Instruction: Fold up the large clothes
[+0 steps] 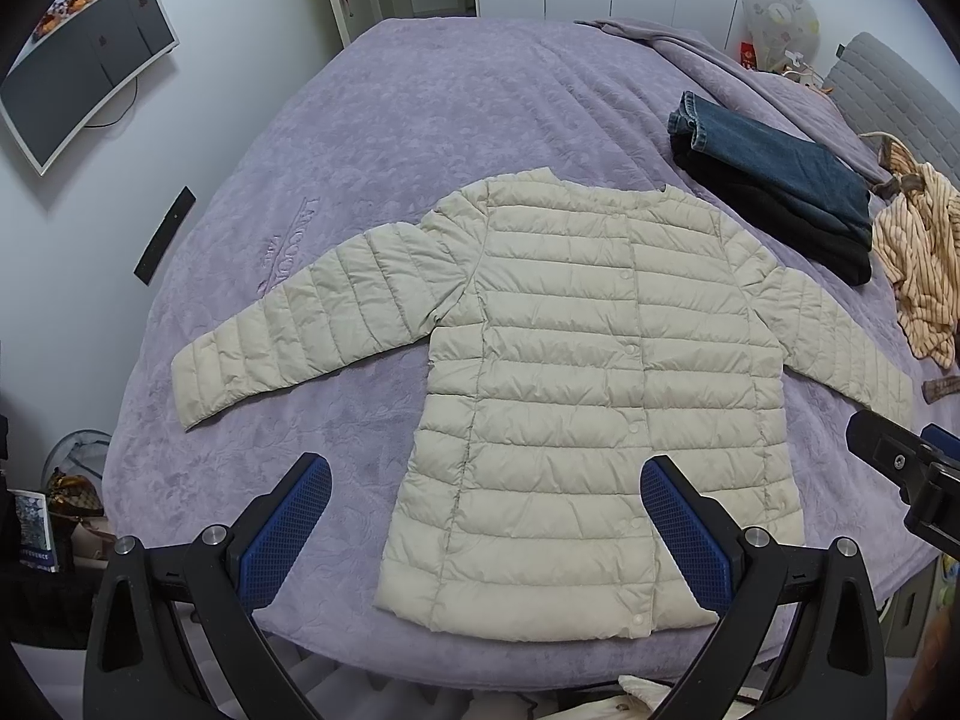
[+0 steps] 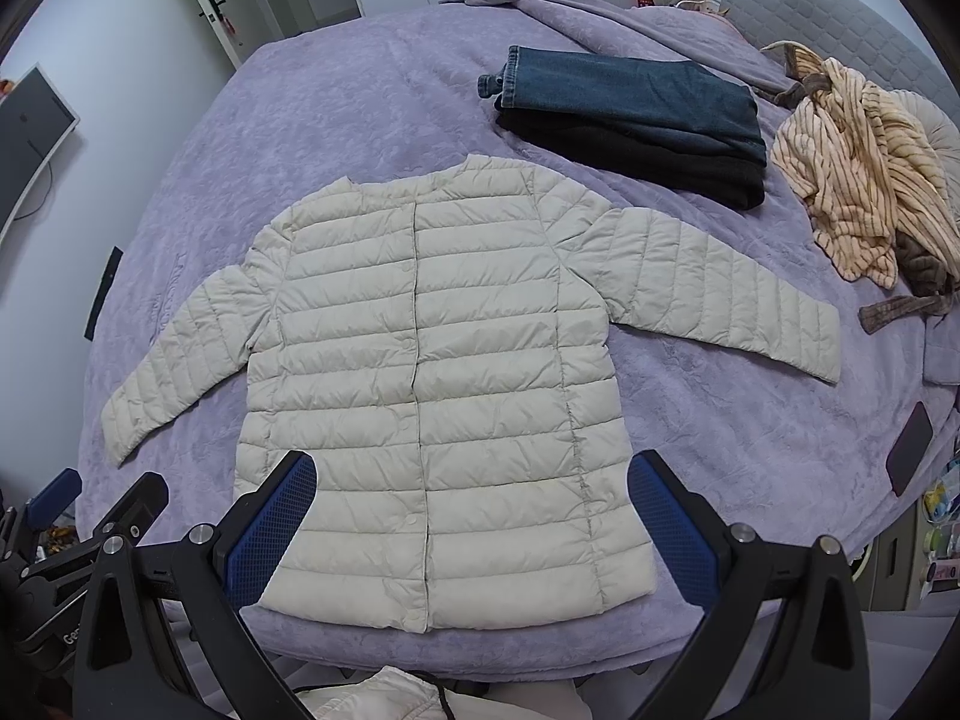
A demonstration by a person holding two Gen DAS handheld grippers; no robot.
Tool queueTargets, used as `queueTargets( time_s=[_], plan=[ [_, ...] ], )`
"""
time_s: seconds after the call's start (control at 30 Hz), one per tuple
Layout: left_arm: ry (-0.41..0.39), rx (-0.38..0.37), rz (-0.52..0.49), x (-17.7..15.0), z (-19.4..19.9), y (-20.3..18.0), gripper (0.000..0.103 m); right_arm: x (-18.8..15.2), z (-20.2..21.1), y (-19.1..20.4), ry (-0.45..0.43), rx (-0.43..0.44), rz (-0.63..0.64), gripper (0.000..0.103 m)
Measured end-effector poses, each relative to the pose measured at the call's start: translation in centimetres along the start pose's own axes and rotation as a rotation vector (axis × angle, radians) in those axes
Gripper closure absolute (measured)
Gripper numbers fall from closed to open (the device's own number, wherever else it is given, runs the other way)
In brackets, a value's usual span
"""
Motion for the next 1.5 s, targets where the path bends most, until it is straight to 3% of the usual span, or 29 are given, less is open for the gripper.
queueTargets(
  time_s=[0.8, 0.93, 1.03, 1.1, 1.13, 1.2, 1.27, 1.37, 1.5],
  plan=[
    [0.004, -0.005, 0.002, 0.0, -0.1, 0.2, 0.000, -0.3, -0.3, -0.1, 0.011, 0.001, 0.001, 0.000],
    [0.019, -0.013, 0.006, -0.4, -0.6, 0.5, 0.000, 0.1, -0.6, 0.7, 0.036, 0.011, 0.002, 0.000],
    [0.042, -0.015, 0.025, -0.9, -1.5, 1.2, 0.000, 0.0, -1.7, 1.9, 0.111, 0.059, 0.004, 0.000],
    [0.059, -0.013, 0.046, -0.8, -2.4, 2.3, 0.000, -0.3, -2.6, 2.7, 0.146, 0.074, 0.021, 0.000],
    [0.064, -0.012, 0.059, -1.0, -2.7, 2.7, 0.000, -0.5, -2.7, 3.3, 0.214, 0.111, 0.016, 0.000],
    [0.076, -0.014, 0.089, -0.8, -3.6, 4.2, 0.000, -0.5, -3.4, 4.1, 0.226, 0.118, 0.027, 0.000],
    [0.081, -0.013, 0.122, -0.7, -4.4, 6.0, 0.000, -0.5, -4.8, 4.8, 0.205, 0.068, 0.043, 0.000],
    [0.088, -0.005, 0.171, -0.7, -6.0, 8.8, 0.000, -0.6, -6.8, 6.8, 0.212, 0.062, 0.095, 0.000],
    [0.095, 0.002, 0.245, -0.7, -9.0, 13.1, 0.000, -1.5, -10.1, 9.6, 0.277, 0.031, 0.176, 0.000]
  ],
)
Point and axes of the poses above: each gripper's, at about its wrist camera, not at the fingertips, and z roughly against the way its jaws point, y to its left, x to its top, the point moved 3 cm from there along -z, roughly the way its jaws point, and after that the axes turned 6 degrees about -x, right-handed, at the moved point
